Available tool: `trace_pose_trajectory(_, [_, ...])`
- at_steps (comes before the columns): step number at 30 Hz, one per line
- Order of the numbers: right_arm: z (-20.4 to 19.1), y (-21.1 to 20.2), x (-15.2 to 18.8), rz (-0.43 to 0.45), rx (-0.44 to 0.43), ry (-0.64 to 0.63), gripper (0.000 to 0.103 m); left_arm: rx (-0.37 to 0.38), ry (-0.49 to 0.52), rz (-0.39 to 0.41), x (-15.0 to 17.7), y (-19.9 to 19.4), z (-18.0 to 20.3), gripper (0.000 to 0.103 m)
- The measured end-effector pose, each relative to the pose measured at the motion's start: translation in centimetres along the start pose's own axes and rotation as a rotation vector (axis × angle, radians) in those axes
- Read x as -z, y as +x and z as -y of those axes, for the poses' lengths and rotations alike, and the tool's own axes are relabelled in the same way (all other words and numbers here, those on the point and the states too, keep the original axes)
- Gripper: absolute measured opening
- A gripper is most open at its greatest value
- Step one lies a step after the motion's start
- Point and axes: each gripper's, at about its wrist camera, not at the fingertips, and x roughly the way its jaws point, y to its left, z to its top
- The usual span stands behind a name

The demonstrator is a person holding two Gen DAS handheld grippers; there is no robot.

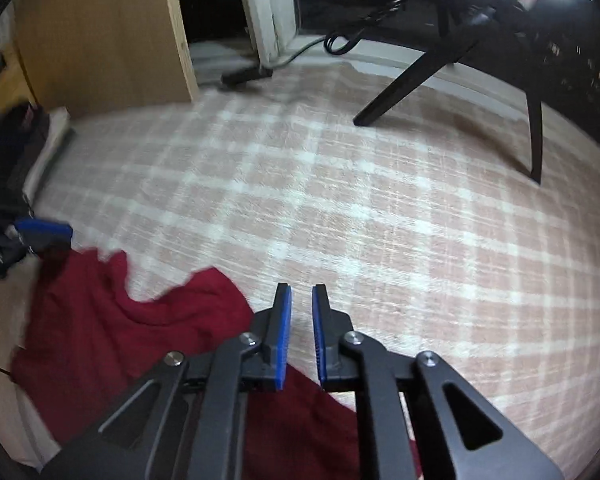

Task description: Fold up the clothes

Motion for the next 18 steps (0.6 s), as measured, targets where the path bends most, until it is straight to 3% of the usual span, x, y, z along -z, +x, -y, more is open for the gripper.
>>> trace_pose_trajectory(4, [-2.8, -1.0, -0.9, 0.016, -0.182, -0.064, 0.011, -0.067, -0.022, -0.003, 3.3, -2.4, -1.9, 0.012])
trace_pose_trajectory(7, [-5.7, 0.6, -1.2, -0.032, -0.201, -0.140, 0.011, -0.143, -0.051, -0.024, 6.0, -3.0, -3.2, 0.016])
trace_pose_trajectory(11, [-9.6, 2.6, -1.6, -0.096, -0.226, -0.243, 0.011, -0.164, -0.138, -0.021, 7.9, -2.7, -4.9, 0.019])
trace_pose_trajectory(14, [-11.9, 3.6, -1.9, -0.122, -0.225, -0.316, 0.015, -0.198, -0.139, 0.000, 8.2, -2.8, -4.9, 0.021])
trace_pose_trajectory(16, [-12.2, 3.8, -2.1, -0.122, -0.203, -0.332, 0.024, -0.191, -0.151, 0.020, 8.2, -3.1, -5.1, 0.028])
trace_pose_trajectory(18, [-12.1, 4.3, -2.1, -0.134, -0.212, -0.332, 0.024, -0.151, -0.173, 0.033, 8.0, -2.8, -5.4, 0.030])
